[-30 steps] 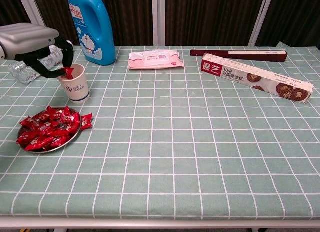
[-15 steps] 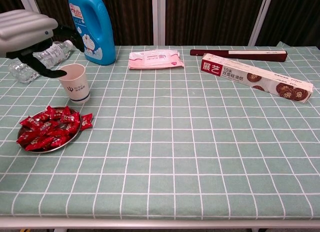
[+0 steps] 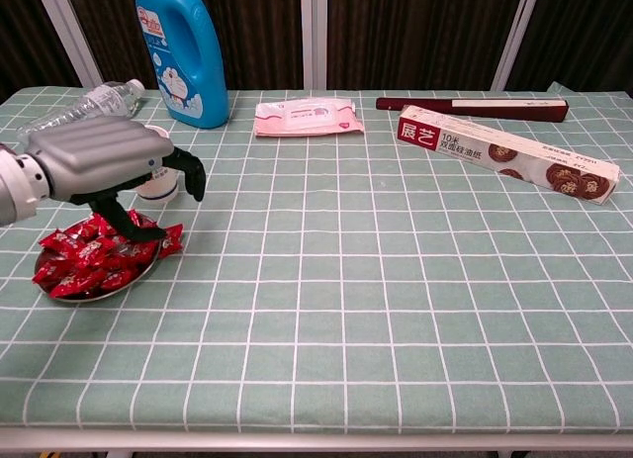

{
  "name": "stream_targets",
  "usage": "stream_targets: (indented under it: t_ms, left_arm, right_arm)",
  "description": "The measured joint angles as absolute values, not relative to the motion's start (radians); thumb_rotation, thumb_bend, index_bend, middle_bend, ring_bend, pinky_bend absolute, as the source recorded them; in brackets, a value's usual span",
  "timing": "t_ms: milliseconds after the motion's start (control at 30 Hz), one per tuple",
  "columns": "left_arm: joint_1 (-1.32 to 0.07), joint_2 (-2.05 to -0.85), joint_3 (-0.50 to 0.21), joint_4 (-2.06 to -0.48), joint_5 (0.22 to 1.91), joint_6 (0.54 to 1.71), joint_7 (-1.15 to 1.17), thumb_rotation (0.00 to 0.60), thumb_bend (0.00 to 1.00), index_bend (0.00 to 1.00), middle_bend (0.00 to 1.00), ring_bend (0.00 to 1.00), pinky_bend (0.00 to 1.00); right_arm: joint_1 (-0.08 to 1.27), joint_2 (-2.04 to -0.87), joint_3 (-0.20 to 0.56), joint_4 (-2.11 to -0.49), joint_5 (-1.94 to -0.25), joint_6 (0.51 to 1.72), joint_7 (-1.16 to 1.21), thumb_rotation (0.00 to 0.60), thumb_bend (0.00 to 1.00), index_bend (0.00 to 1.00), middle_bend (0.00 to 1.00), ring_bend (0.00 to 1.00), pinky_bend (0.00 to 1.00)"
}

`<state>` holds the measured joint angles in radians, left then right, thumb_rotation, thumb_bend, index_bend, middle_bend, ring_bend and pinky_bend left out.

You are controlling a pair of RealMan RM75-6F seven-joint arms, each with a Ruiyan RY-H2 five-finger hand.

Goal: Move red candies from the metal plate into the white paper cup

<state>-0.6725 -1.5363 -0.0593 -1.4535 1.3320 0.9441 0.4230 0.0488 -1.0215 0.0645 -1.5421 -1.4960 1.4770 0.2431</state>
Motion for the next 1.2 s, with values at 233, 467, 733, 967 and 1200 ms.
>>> stream_targets:
  t_ms: [233,467,733,967,1200]
  left_arm:
    - [-0.683,-1.591,-0.073,-1.467,1.175,0.924,0.592,0.600,0.27,0.43,0.47,0.95,1.00]
    - [-0.693,-1.628,-0.080,-1.476,1.075,0.942,0.690,0.600,0.27,0.43,0.47,0.95,1.00]
    - [-0.700,-1.633,-0.070,-1.488,1.012,0.968,0.747,0.600,0.27,0.43,0.49,0.95,1.00]
    - [-0.703,-1.629,-0.057,-1.507,0.999,0.969,0.743,0.600,0.27,0.43,0.51,0.95,1.00]
    - [-0.705,-1.613,-0.037,-1.544,1.012,0.960,0.727,0.600,0.27,0.43,0.51,0.95,1.00]
  right_arm:
    - [0.049,-1.021,0.064,-1.541,-1.496,1.476,0.244,0.600,0.10,0.00,0.12,0.08,0.40]
    - [0.048,-1.019,0.063,-1.543,-1.495,1.475,0.244,0.600,0.10,0.00,0.12,0.08,0.40]
    - [0.049,-1.019,0.063,-1.544,-1.493,1.471,0.242,0.600,0.10,0.00,0.12,0.08,0.40]
    - [0.048,-1.018,0.062,-1.548,-1.491,1.469,0.239,0.600,0.10,0.00,0.12,0.08,0.40]
    - [0.046,-1.018,0.062,-1.546,-1.488,1.469,0.240,0.600,0.10,0.00,0.12,0.08,0.40]
